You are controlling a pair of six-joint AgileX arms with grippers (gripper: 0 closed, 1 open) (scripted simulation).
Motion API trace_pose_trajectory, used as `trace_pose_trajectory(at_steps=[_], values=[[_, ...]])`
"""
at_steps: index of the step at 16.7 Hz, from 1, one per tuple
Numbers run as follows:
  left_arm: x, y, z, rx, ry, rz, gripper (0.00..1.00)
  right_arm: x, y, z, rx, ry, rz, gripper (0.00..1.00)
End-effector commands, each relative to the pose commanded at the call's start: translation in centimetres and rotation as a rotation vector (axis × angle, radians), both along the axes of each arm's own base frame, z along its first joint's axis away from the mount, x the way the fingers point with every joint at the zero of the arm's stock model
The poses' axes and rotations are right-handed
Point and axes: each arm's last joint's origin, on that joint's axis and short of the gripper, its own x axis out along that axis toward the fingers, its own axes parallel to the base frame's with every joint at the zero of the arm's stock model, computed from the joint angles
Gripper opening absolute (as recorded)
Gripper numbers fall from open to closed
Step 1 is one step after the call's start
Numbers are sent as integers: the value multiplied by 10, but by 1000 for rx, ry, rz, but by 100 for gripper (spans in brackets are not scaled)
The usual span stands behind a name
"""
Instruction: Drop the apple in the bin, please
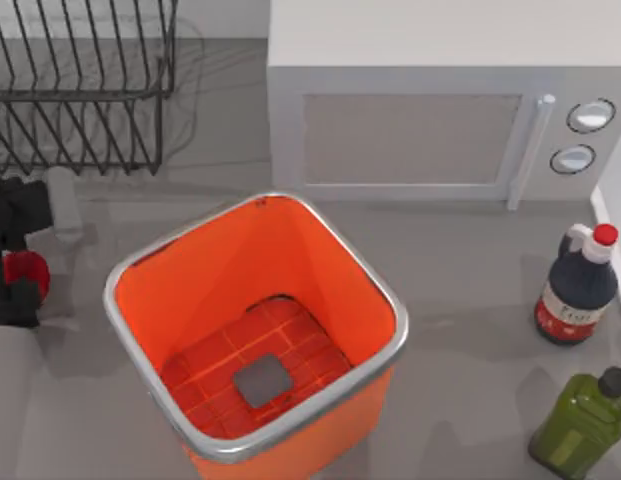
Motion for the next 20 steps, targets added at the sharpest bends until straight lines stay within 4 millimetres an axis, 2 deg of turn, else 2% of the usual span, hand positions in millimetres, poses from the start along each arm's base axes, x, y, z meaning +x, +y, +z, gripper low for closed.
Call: trace_pose_trajectory(at_steps=[4,17,20], values=[[0,0,-2,0,2,0,100,0,0,0,0,0,0,100],[0,0,-2,0,2,0,2,0,0,0,0,0,0,100],[0,0,-2,0,2,0,0,0,0,0,0,0,0,100]])
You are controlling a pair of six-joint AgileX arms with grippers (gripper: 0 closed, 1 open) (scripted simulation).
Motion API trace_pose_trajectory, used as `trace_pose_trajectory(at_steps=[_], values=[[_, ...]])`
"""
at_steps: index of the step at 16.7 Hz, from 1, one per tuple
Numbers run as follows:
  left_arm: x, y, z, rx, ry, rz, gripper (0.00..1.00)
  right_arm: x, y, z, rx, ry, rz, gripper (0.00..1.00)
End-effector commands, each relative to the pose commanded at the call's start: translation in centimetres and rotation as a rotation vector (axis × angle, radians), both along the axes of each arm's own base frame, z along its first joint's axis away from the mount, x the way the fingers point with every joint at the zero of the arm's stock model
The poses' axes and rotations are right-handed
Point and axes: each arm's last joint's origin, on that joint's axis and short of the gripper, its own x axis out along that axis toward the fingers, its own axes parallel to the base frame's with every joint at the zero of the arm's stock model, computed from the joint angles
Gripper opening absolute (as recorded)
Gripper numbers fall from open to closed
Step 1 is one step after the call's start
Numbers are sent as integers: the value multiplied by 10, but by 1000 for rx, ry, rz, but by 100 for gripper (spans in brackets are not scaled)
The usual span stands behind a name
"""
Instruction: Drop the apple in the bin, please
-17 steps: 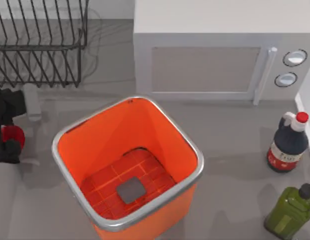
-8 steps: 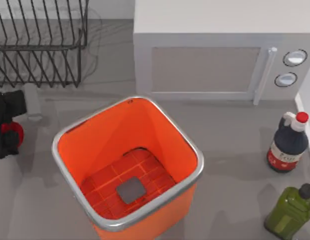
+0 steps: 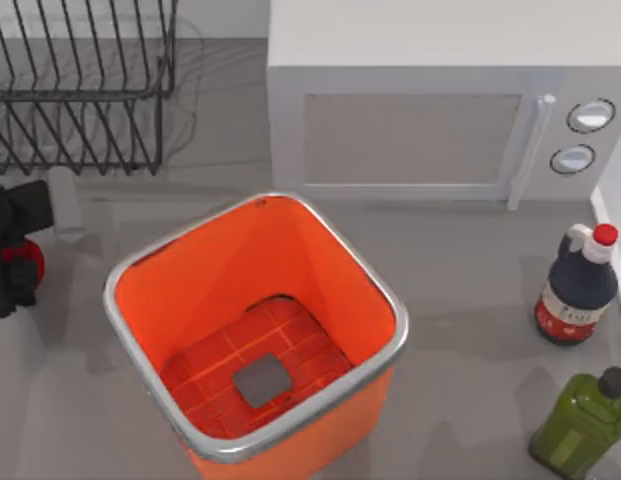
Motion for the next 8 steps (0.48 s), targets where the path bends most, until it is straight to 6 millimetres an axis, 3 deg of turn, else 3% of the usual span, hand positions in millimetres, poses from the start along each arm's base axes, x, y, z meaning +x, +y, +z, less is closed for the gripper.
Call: trace_pose_trajectory(at_steps=[8], values=[[3,2,8,6,-21,0,0,0,0,0,0,0,0,100]])
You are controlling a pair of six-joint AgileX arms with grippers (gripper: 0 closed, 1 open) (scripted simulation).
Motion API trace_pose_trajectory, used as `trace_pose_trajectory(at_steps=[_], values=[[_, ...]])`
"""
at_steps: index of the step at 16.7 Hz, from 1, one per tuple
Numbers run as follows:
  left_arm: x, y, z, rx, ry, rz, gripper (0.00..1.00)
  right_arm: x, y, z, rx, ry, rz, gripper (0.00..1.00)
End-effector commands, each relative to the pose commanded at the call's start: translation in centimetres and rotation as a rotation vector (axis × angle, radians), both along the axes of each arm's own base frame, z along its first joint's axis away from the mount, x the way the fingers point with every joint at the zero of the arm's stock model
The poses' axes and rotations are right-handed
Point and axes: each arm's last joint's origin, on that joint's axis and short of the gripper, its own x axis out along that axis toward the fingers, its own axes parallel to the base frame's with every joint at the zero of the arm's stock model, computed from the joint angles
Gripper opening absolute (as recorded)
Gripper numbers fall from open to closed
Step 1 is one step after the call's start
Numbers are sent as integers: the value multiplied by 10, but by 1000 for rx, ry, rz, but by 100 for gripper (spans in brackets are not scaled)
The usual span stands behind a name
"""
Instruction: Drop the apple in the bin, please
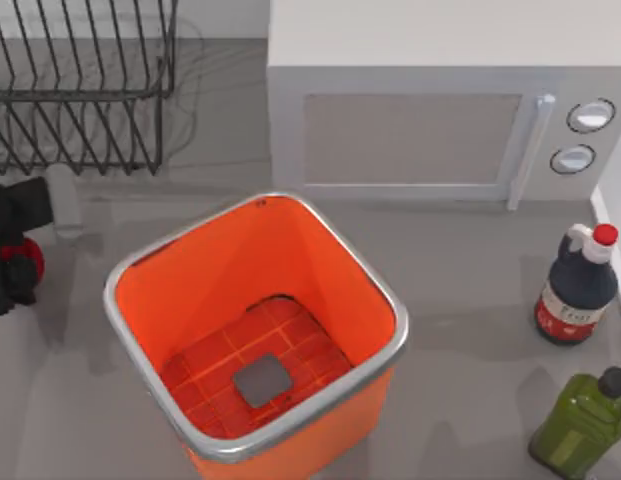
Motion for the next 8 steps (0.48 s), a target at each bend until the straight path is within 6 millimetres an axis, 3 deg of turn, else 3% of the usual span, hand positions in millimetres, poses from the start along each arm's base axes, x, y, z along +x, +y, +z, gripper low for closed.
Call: trace_pose_trajectory(at_steps=[3,8], values=[[8,1,26,0,-3,0,0,0,0,0,0,0,0,100],[6,0,100,-2,36,-6,0,0,0,0,0,0,0,100]])
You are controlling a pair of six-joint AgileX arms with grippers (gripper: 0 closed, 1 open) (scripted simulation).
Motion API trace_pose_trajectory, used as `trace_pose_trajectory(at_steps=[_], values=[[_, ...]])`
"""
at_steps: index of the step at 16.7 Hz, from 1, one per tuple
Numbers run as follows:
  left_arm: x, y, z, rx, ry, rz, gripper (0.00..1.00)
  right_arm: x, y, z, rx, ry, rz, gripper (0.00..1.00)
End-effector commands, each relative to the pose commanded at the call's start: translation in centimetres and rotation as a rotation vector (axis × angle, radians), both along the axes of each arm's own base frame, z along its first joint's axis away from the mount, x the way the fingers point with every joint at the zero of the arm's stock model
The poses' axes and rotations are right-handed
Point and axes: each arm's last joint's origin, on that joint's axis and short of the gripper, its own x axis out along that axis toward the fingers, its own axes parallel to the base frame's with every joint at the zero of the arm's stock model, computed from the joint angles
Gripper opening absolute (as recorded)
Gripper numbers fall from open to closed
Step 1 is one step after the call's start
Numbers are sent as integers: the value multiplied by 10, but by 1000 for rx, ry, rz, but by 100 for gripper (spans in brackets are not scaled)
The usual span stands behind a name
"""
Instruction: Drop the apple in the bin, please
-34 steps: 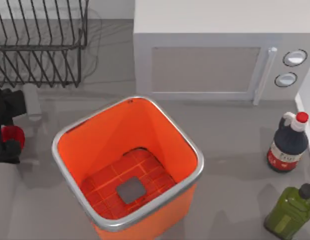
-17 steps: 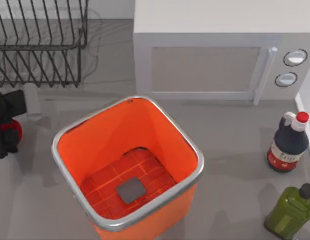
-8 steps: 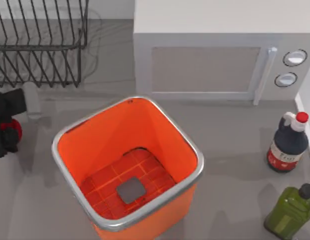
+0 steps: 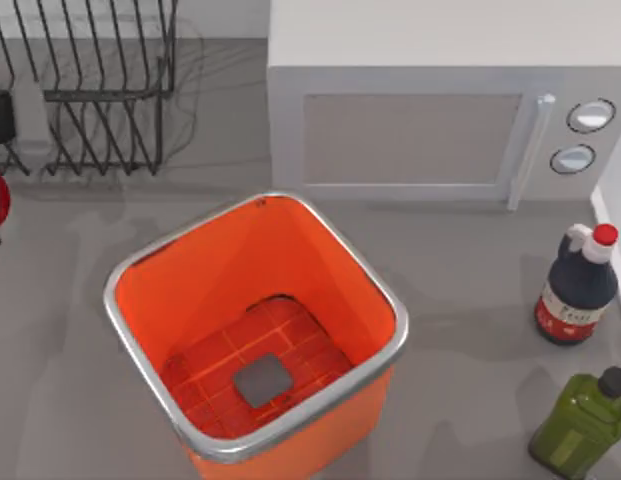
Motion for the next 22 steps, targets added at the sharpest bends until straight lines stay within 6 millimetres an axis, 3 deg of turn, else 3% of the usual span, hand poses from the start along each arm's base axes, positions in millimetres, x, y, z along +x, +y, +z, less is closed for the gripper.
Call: trace_pose_trajectory(at_steps=[4,9,11,13,16,19,22], values=[[-7,-1,44,3,-34,4,0,0,0,0,0,0,0,100],[-7,-1,45,3,-34,5,0,0,0,0,0,0,0,100],[-8,-13,46,11,-35,-10,0,0,0,0,0,0,0,100],[-12,-39,47,25,-35,-46,0,0,0,0,0,0,0,100],[-28,-103,46,55,-29,-144,0,0,0,0,0,0,0,100],[-65,-176,44,91,-32,-270,0,0,0,0,0,0,0,100],[-111,-229,45,117,-65,-369,0,0,0,0,0,0,0,100]])
